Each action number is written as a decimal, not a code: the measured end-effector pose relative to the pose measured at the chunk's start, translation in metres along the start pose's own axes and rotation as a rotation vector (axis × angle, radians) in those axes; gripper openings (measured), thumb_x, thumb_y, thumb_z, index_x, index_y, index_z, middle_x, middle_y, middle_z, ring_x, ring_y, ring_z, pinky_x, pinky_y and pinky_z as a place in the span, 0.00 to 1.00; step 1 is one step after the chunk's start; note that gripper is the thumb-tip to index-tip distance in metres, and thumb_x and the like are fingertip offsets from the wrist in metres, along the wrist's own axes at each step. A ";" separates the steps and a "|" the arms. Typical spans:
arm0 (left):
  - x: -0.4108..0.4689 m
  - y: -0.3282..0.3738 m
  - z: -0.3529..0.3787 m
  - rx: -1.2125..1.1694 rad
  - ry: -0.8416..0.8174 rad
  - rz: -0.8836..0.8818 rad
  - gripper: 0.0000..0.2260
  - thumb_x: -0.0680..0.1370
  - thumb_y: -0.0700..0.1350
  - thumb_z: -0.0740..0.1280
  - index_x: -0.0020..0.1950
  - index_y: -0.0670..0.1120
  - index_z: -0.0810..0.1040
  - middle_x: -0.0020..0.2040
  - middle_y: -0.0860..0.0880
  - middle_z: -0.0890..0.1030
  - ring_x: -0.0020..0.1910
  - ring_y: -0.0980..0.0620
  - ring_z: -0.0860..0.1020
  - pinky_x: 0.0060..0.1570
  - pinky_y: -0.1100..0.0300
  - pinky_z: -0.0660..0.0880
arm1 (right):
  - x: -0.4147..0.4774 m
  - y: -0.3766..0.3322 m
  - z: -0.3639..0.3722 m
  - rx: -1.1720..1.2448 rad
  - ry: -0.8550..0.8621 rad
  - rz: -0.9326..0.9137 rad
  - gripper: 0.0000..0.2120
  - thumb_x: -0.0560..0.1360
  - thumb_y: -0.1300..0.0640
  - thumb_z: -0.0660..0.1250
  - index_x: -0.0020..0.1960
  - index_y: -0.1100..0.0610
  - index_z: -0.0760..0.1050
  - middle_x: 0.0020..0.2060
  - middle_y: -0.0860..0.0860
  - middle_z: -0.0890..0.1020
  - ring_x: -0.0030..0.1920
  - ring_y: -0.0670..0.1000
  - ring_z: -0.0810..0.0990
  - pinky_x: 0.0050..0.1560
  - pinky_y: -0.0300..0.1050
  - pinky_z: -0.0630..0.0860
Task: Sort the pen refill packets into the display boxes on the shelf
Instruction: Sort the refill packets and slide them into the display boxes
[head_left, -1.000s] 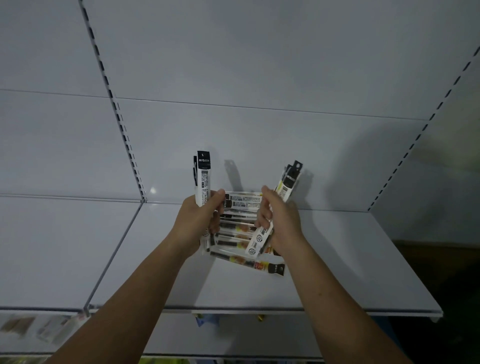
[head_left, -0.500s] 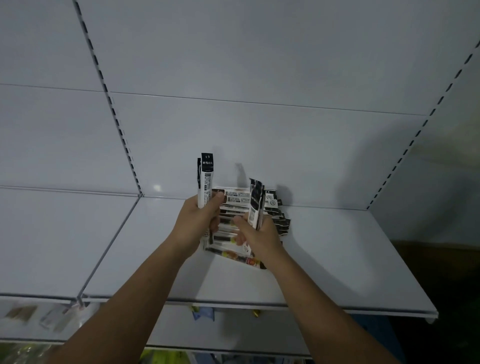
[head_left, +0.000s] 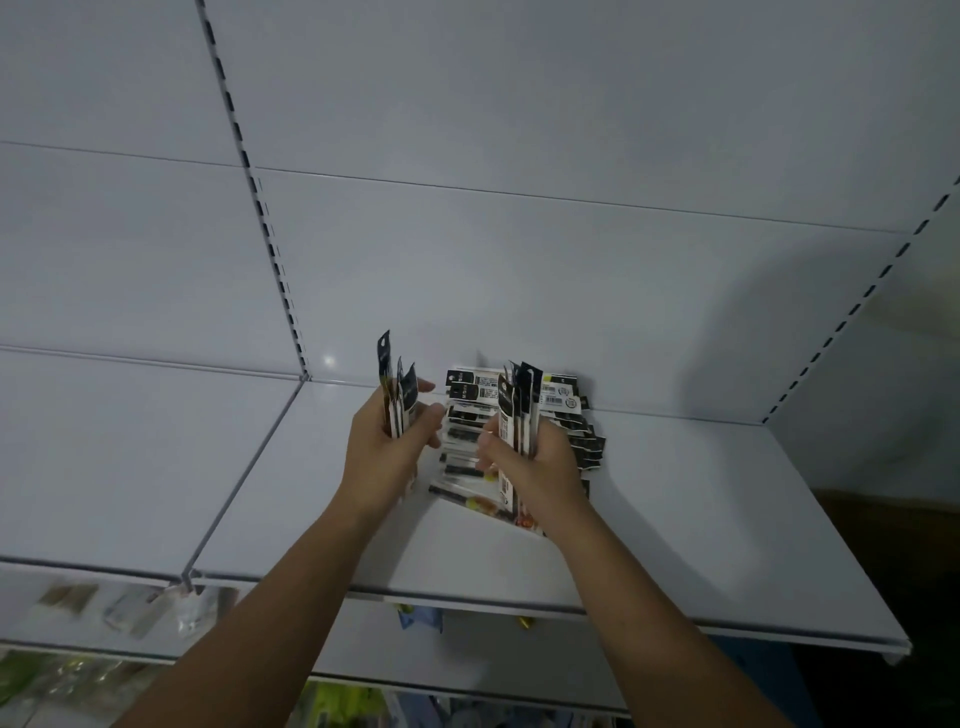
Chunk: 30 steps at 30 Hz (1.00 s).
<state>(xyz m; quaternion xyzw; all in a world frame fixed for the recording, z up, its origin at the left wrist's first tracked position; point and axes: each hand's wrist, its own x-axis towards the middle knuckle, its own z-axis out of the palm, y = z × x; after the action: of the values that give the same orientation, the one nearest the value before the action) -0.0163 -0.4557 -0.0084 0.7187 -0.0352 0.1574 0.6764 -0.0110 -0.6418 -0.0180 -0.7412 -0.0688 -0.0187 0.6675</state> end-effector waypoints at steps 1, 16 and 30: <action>0.001 0.000 0.000 -0.001 -0.001 0.004 0.08 0.81 0.40 0.71 0.59 0.48 0.80 0.38 0.45 0.83 0.38 0.46 0.82 0.45 0.56 0.81 | 0.000 -0.002 0.000 -0.009 0.004 -0.012 0.02 0.79 0.63 0.71 0.50 0.62 0.80 0.39 0.59 0.85 0.40 0.55 0.86 0.44 0.45 0.83; 0.005 -0.010 0.002 0.103 -0.010 -0.056 0.13 0.85 0.47 0.66 0.43 0.44 0.80 0.31 0.48 0.80 0.30 0.51 0.78 0.33 0.62 0.76 | -0.004 -0.003 0.007 0.037 0.051 0.020 0.08 0.83 0.62 0.66 0.45 0.59 0.80 0.29 0.56 0.79 0.28 0.51 0.78 0.38 0.51 0.80; 0.023 0.035 -0.022 -0.190 -0.091 -0.320 0.13 0.85 0.54 0.64 0.48 0.46 0.74 0.35 0.48 0.71 0.30 0.51 0.67 0.30 0.58 0.65 | 0.013 -0.047 0.018 0.398 -0.083 0.332 0.19 0.81 0.58 0.68 0.35 0.54 0.66 0.26 0.52 0.65 0.24 0.50 0.62 0.27 0.41 0.59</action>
<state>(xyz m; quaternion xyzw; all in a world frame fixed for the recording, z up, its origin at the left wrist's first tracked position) -0.0078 -0.4332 0.0321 0.6544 0.0343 0.0108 0.7553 -0.0056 -0.6182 0.0282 -0.5966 0.0241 0.1354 0.7907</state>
